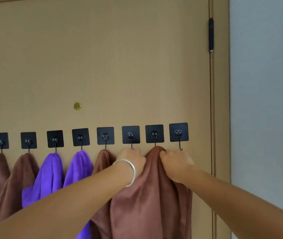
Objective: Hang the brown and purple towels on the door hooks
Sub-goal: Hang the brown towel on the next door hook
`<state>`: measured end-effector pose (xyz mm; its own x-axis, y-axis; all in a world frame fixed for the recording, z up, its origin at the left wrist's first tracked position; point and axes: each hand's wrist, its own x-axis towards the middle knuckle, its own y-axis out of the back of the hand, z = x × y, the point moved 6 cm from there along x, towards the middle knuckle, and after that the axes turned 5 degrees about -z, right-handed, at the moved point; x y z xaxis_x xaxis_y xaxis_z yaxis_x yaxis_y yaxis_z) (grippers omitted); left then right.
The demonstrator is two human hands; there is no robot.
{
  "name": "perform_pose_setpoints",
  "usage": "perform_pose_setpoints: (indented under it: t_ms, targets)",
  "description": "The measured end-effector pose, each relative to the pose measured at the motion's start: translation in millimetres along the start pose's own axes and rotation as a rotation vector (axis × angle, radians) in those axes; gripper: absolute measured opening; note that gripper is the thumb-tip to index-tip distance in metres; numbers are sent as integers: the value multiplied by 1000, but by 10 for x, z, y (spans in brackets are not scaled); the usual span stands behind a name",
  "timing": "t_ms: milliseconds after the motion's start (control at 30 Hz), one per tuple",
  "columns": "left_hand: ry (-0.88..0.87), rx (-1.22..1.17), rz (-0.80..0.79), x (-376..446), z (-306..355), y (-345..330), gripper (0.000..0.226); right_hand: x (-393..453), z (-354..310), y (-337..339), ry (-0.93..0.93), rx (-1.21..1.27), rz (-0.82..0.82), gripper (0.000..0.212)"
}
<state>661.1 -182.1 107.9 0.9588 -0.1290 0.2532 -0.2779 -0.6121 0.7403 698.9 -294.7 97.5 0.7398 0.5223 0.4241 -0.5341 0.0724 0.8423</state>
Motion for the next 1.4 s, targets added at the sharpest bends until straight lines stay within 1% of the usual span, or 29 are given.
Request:
perform_pose_setpoints:
  t_ms: [67, 133, 233, 300, 333, 400, 500, 600, 667, 733, 767, 833, 900, 967, 1133, 1233, 1400]
  targets:
    - [-62, -2, -20, -39, 231, -63, 38, -36, -99, -116, 23, 52, -49, 25]
    - [-77, -67, -53, -83, 381, -152, 40, -55, -134, -217, 6, 122, -79, 27]
    - [-65, -212, -101, -146, 467, -303, 51, -103, -115, -333, -58, 229, -118, 31]
    - [-68, -251, -105, -197, 506, -375, 58, -182, -96, -385, -122, 302, -97, 34]
    - [-72, -261, -97, -223, 520, -395, 58, -224, -90, -414, -151, 332, -78, 35]
    - [-91, -256, -81, -274, 523, -411, 51, -293, -94, -490, -182, 355, -54, 43]
    - [-137, -172, -67, -341, 445, -345, 38, -363, -52, -512, -209, 358, 10, 55]
    - [-116, -122, 39, -363, 325, -85, 24, -433, 58, -389, -233, 418, 122, 55]
    - [-43, -139, 143, -331, 236, 126, 26, -507, 143, -260, -254, 445, 225, 50]
    - [11, -193, 273, -286, 180, 289, 32, -595, 239, -152, -278, 449, 308, 40]
    - [21, -232, 323, -249, 182, 314, 38, -640, 293, -117, -290, 449, 331, 37]
    - [13, -293, 373, -180, 250, 313, 56, -733, 416, -85, -333, 464, 350, 42]
    - [-12, -319, 421, -122, 388, 334, 67, -851, 551, -52, -390, 473, 372, 49]
    - [-50, -331, 481, -58, 561, 399, 71, -972, 651, -13, -436, 443, 397, 50]
    - [-136, -365, 595, 98, 848, 652, 71, -1233, 739, 83, -535, 275, 391, 59]
    - [-209, -433, 632, 181, 956, 807, 69, -1440, 790, 203, -607, 215, 401, 65]
    - [-401, -581, 681, 136, 1184, 1043, 67, -1809, 818, 414, -708, 42, 322, 62]
